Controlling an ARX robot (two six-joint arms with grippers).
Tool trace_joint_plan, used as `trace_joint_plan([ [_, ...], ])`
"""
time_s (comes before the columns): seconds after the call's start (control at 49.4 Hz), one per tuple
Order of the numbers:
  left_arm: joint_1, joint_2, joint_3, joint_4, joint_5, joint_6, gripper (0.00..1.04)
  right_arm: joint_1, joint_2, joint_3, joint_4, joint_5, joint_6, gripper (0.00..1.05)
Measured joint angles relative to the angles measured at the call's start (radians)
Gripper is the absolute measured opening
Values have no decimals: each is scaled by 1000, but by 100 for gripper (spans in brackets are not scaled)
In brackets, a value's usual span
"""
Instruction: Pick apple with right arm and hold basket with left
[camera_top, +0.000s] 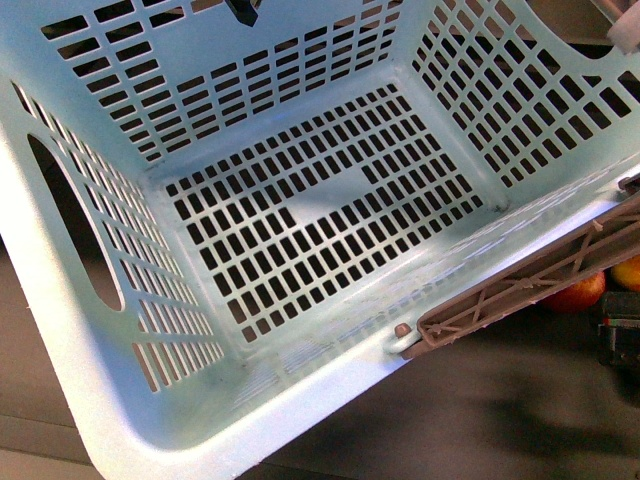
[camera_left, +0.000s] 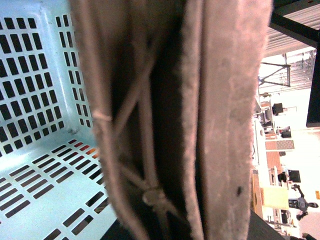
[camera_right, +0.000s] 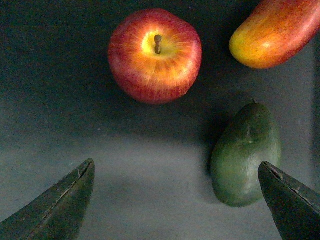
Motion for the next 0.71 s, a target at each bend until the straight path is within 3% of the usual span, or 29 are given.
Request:
trace_joint_plan([
  [0.709,0,0,0,0,0,0,16,27,195,337,-192,10,-32,96],
])
